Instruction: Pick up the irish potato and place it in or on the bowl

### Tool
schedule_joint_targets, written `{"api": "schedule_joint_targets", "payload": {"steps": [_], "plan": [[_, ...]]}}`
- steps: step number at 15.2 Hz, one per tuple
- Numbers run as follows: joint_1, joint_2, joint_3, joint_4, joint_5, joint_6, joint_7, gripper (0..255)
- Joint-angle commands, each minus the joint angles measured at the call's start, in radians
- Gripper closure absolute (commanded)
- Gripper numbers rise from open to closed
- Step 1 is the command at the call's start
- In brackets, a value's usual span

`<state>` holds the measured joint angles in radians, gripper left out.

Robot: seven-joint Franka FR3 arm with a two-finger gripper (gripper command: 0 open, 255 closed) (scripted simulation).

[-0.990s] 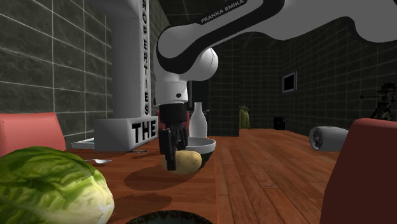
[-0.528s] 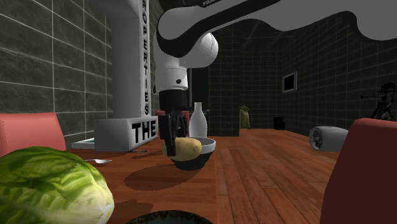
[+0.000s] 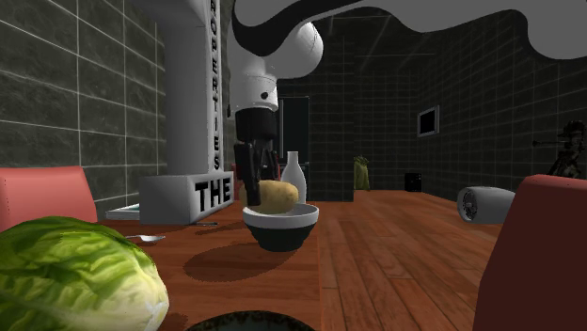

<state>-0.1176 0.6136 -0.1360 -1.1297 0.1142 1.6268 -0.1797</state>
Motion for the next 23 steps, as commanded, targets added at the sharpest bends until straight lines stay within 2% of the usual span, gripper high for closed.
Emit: {"api": "schedule_joint_targets", "payload": {"steps": [1, 5, 9, 13, 23], "plan": [[-0.001, 0.004, 0.000, 0.034, 0.000, -0.030, 0.004, 255], [-0.005, 0.015, 0.001, 0.101, 0.001, -0.086, 0.007, 255], [0.066, -0.089, 0.014, -0.066, -0.009, -0.019, 0.076, 255], [0.130, -0.163, 0.033, -0.181, -0.017, 0.027, 0.150, 255], [0.278, -0.263, 0.096, -0.332, -0.027, 0.092, 0.351, 255]]}}
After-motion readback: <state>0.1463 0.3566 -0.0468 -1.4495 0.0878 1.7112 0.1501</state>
